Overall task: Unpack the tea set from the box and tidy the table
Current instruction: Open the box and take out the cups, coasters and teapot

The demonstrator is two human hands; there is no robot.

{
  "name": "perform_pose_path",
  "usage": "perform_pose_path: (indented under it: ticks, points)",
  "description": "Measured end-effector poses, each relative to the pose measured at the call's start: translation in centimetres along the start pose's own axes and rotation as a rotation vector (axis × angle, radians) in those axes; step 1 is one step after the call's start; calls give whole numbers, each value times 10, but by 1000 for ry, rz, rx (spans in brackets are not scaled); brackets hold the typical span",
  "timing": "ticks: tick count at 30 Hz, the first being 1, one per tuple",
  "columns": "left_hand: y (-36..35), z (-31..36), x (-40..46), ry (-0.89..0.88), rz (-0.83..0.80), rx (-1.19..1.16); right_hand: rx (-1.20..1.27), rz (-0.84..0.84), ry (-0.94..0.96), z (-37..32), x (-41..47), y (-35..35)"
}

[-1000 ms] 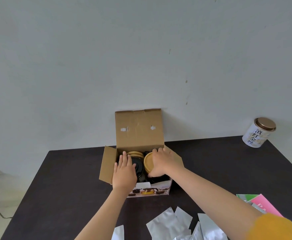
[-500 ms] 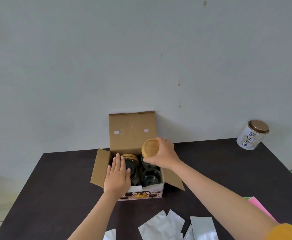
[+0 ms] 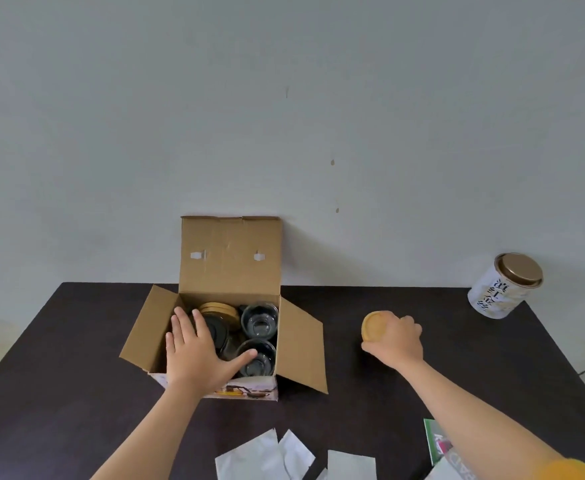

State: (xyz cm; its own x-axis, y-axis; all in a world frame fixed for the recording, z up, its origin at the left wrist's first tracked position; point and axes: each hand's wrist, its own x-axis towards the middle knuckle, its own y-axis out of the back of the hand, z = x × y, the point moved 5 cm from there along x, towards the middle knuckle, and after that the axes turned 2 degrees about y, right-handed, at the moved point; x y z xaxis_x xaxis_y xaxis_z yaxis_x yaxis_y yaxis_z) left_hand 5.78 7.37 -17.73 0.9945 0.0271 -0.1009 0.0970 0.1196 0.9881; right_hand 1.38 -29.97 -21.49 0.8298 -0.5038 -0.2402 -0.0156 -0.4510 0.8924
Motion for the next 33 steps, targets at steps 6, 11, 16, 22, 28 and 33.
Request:
perform_pose_path:
  ticks: [6,11,16,22,28,33]
  points:
    - [-4,0,1,13,43,21,-32,-8,-6,47,37,-6]
    - [-6,0,0,33,58,37,-8,-44,80,55,69,-7]
    - [-7,0,0,39,65,46,31,-24,67,50,99,-3]
    - [-7,1,0,40,71,39,87,12,-12,49,124,1]
    - [-8,0,1,38,81,32,39,-26,-15,49,129,1]
    - [-7,1,0,35,81,7,-119,-20,38,34,110,2]
